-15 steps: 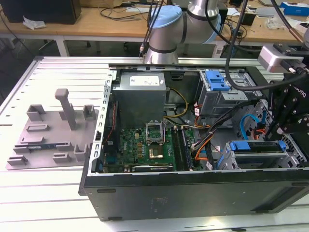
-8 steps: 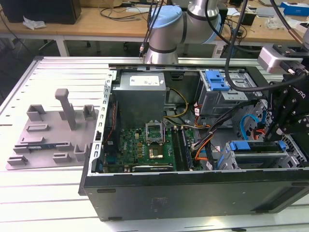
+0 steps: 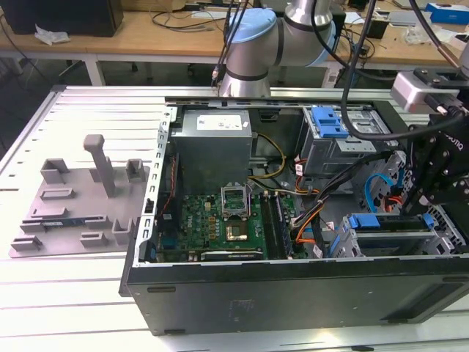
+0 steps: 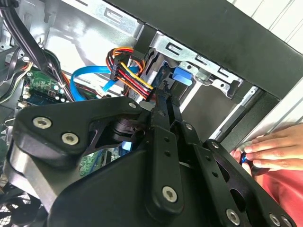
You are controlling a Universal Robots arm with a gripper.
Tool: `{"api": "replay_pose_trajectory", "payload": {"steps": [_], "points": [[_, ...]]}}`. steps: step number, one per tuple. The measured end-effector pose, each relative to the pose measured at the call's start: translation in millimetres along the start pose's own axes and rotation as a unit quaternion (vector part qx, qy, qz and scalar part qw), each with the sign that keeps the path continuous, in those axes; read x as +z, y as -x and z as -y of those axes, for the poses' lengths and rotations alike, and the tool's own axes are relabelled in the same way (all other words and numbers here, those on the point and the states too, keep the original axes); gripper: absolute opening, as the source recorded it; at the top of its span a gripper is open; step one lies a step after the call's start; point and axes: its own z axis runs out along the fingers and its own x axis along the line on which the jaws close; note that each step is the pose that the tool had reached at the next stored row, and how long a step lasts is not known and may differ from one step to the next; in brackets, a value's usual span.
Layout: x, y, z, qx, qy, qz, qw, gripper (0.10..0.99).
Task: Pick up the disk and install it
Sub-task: 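Insert the first disk wire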
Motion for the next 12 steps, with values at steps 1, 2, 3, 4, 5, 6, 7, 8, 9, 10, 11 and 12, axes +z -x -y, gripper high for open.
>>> {"api": "replay_pose_trajectory", "payload": {"steps": [1, 2, 3, 4, 5, 6, 7, 8, 9, 10, 11, 12], "points": [[0.2, -0.1, 0.0, 0.0, 0.0, -0.0002, 1.0, 0.165], [0.4, -0.1, 0.0, 0.0, 0.0, -0.0002, 1.0, 0.165], [0.8, 0.0, 0.0, 0.0, 0.0, -0.0001, 1.0, 0.165], [1.0, 0.0, 0.0, 0.0, 0.0, -0.0001, 1.0, 0.165], [1.4, 0.0, 0.0, 0.0, 0.0, -0.0001, 1.0, 0.165], [1.8, 0.1, 0.0, 0.0, 0.0, -0.0001, 1.0, 0.165], [2.0, 0.1, 0.0, 0.0, 0.0, -0.0001, 1.0, 0.165], [2.3, 0.1, 0.0, 0.0, 0.0, -0.0001, 1.0, 0.165], [2.8, 0.2, 0.0, 0.0, 0.0, 0.0, 1.0, 0.165], [3.3, 0.2, 0.0, 0.0, 0.0, -0.0001, 1.0, 0.165], [3.6, 0.2, 0.0, 0.0, 0.0, 0.0, 1.0, 0.165], [3.9, 0.3, 0.0, 0.0, 0.0, 0.0, 1.0, 0.165]]}}
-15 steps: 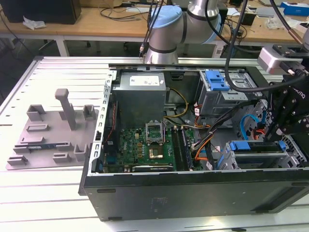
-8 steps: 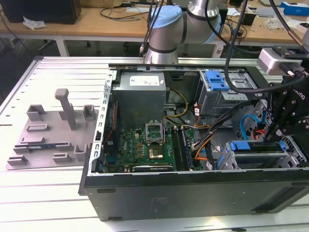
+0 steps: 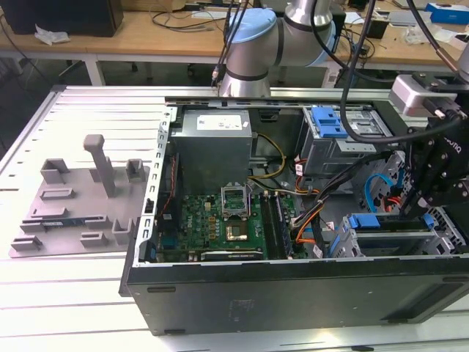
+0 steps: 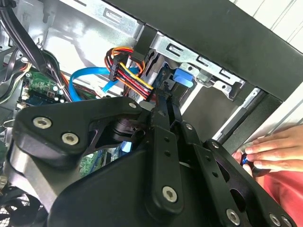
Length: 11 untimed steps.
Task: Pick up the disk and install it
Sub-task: 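Insert the first disk wire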
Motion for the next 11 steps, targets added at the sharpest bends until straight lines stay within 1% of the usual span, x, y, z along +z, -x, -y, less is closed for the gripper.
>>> {"api": "replay_pose_trajectory", "payload": {"steps": [11], "points": [[4.7, 0.4, 0.0, 0.0, 0.0, 0.0, 1.0, 0.165]]}}
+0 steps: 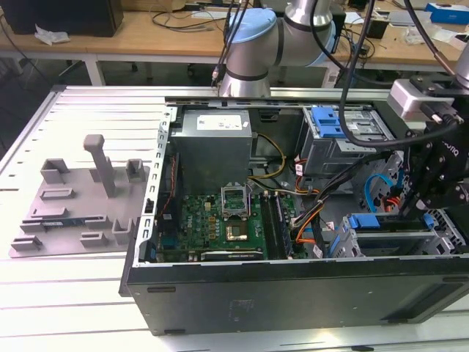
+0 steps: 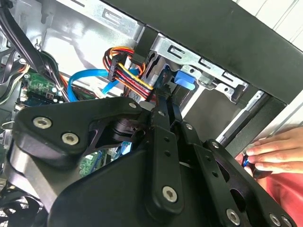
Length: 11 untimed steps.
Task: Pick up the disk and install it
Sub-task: 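Insert the first disk wire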
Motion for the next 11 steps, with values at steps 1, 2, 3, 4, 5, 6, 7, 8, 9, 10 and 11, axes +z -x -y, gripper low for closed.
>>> {"api": "replay_pose_trajectory", "payload": {"steps": [1, 2, 3, 4, 5, 6, 7, 8, 9, 10, 11], "points": [[0.6, 0.1, 0.0, 0.0, 0.0, 0.0, 1.0, 0.165], [1.3, 0.1, 0.0, 0.0, 0.0, -0.0001, 1.0, 0.165], [2.0, 0.2, 0.0, 0.0, 0.0, -0.0001, 1.0, 0.165], [3.0, 0.3, 0.0, 0.0, 0.0, -0.0002, 1.0, 0.165], [3.8, 0.3, 0.0, 0.0, -0.0001, -0.0003, 1.0, 0.165], [3.9, 0.3, 0.0, 0.0, 0.0, -0.0004, 1.0, 0.165], [4.2, 0.3, 0.0, 0.0, 0.0, -0.0003, 1.0, 0.165], [4.3, 0.4, 0.0, 0.0, 0.0, -0.0002, 1.0, 0.165], [4.7, 0.5, 0.0, 0.0, 0.0002, 0.0004, 1.0, 0.165], [5.0, 0.5, 0.0, 0.0, 0.0001, 0.0006, 1.0, 0.231], [4.7, 0.4, 0.0, 0.0, 0.0, 0.0003, 1.0, 0.231]]}}
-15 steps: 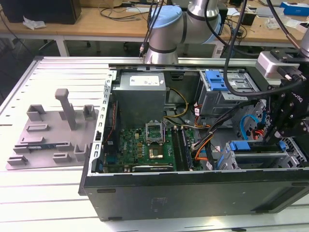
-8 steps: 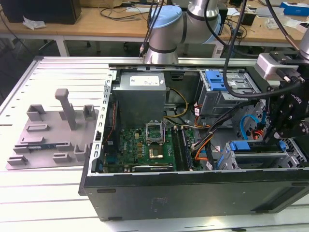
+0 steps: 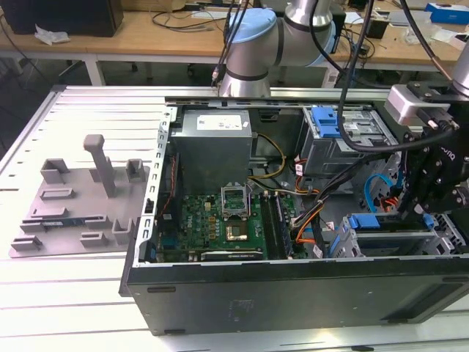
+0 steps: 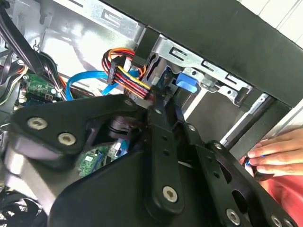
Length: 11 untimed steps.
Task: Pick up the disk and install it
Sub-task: 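Insert the first disk wire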
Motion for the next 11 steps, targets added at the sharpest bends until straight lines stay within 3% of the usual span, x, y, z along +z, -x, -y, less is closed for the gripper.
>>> {"api": "replay_pose_trajectory", "payload": {"steps": [1, 2, 4, 6, 11], "points": [[-1.0, -0.1, 0.0, 0.0, 0.0, -0.0003, 1.0, 0.231], [-3.2, -0.3, 0.0, 0.0, 0.0, -0.0004, 1.0, 0.302], [-7.0, -0.5, 0.0, 0.0, -0.0001, -0.0007, 1.0, 0.302], [-18.1, -1.2, 0.0, 0.0, -0.0001, -0.0013, 1.0, 0.302], [-37.0, -2.6, 0.1, 0.0, -0.0001, -0.002, 1.0, 0.302]]}}
